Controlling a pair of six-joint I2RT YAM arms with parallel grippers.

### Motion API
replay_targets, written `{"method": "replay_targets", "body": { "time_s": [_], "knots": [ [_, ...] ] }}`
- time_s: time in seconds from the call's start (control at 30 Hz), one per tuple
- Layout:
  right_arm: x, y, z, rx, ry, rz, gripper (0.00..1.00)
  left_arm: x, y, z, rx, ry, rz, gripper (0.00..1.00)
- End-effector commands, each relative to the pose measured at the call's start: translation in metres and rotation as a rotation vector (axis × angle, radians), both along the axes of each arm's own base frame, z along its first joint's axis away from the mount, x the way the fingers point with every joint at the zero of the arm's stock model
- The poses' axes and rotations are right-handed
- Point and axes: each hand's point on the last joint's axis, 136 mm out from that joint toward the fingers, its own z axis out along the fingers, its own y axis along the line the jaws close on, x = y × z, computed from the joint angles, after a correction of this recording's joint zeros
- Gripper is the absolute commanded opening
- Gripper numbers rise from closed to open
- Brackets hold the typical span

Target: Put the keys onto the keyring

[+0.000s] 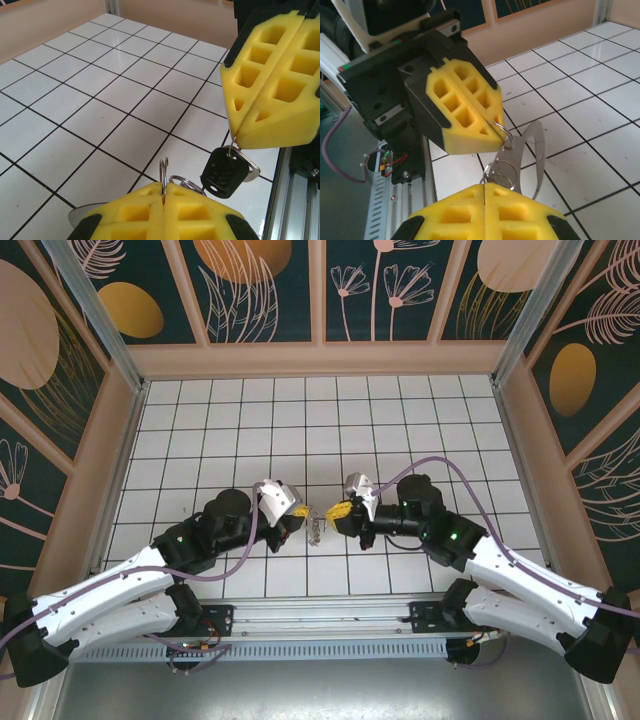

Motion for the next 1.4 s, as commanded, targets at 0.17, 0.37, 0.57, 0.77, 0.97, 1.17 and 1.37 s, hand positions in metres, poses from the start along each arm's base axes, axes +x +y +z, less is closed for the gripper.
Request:
{"method": "replay_targets", "body": {
  "time_s": [0.17,0.37,0.57,0.77,0.97,1.17,1.37],
  "knots": [
    [0.003,0.015,0.022,0.045,-0.039,0.007,0.0,-0.003,-0.007,0.013,-0.005,-0.038,-0.048,0.0],
    [0.013,0.015,0.025,0.046,-0.056,-0.045,0.0,-0.003,-0.009,0.011,0.012,-0.039,-0.061,0.0],
    [0.02,0.018,0.019,0.014,-0.047,-0.068,0.0,-0.004,-0.012,0.009,0.022,-0.035,-0.075,0.0],
    [0.021,0.021,0.018,0.011,-0.04,-0.065,0.0,-0.004,-0.012,0.007,0.028,-0.031,-0.079,0.0],
    [0.02,0.022,0.019,0.01,-0.032,-0.052,0.0,-0.005,-0.013,0.007,0.03,-0.032,-0.083,0.0],
    [0.016,0.025,0.025,0.03,-0.037,-0.034,0.0,-0.004,-0.013,0.004,0.037,-0.029,-0.083,0.0],
    [0.019,0.028,0.017,0.007,-0.022,-0.036,0.0,-0.005,-0.013,0.006,0.035,-0.032,-0.084,0.0]
  ]
}}
